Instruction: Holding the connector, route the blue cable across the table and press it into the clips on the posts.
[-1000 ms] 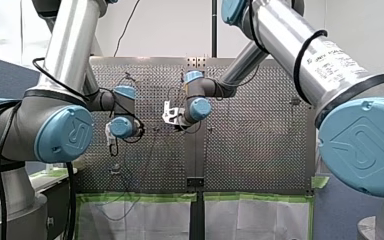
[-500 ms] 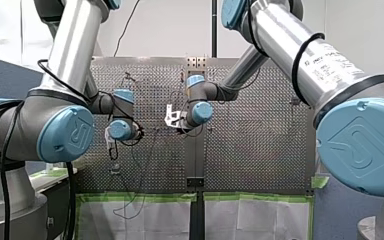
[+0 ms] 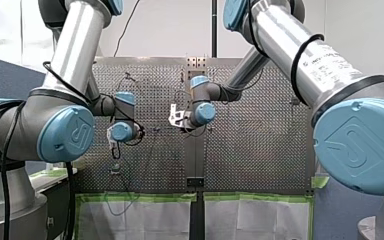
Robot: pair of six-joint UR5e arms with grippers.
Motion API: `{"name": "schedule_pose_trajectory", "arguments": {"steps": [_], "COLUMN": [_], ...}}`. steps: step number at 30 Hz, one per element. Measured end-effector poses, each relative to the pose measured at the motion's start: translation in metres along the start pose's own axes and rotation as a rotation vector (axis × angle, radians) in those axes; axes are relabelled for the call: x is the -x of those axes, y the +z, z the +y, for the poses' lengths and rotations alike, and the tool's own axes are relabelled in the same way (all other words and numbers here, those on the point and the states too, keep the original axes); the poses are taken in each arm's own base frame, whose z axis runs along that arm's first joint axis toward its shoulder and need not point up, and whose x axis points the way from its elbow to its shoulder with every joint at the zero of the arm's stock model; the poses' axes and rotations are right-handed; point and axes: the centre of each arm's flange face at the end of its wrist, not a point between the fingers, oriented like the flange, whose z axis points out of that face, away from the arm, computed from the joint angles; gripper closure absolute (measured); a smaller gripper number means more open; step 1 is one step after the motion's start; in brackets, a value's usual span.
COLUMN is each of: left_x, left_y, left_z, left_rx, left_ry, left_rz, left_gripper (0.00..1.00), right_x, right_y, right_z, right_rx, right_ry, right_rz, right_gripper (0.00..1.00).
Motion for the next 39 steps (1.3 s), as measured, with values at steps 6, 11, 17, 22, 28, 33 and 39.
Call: {"name": "schedule_pose_trajectory", "arguments": {"steps": [6, 11, 17, 22, 28, 33, 39], "left_x": [0.001, -0.006, -0.012, -0.002, 0.017, 0.024, 0.023], "left_y": [0.008, 0.019, 0.038, 0.054, 0.074, 0.081, 0.080], "left_z": [0.001, 0.002, 0.007, 0.010, 0.013, 0.016, 0.017], "left_rx": [-0.014, -0.015, -0.006, 0.003, 0.009, 0.016, 0.021], "left_ry": [0.002, 0.023, 0.027, 0.027, 0.026, 0.027, 0.031], "left_rz": [0.012, 0.031, 0.036, 0.028, -0.003, -0.009, 0.009], "left_gripper": [1.00, 1.00, 1.00, 1.00, 1.00, 1.00, 0.52], "right_x": [-0.002, -0.003, -0.004, 0.002, -0.001, -0.012, -0.019], "right_y": [0.003, 0.006, 0.009, 0.014, 0.022, 0.027, 0.030], "right_z": [0.005, 0.007, 0.015, 0.028, 0.044, 0.050, 0.052], "right_rx": [0.001, -0.017, -0.012, 0.003, 0.011, 0.010, 0.005], "right_ry": [0.007, 0.019, 0.027, 0.033, 0.042, 0.046, 0.047], "right_rz": [0.019, 0.032, 0.041, 0.037, 0.051, 0.072, 0.084], "right_gripper": [1.00, 1.00, 1.00, 1.00, 1.00, 1.00, 1.00]}}
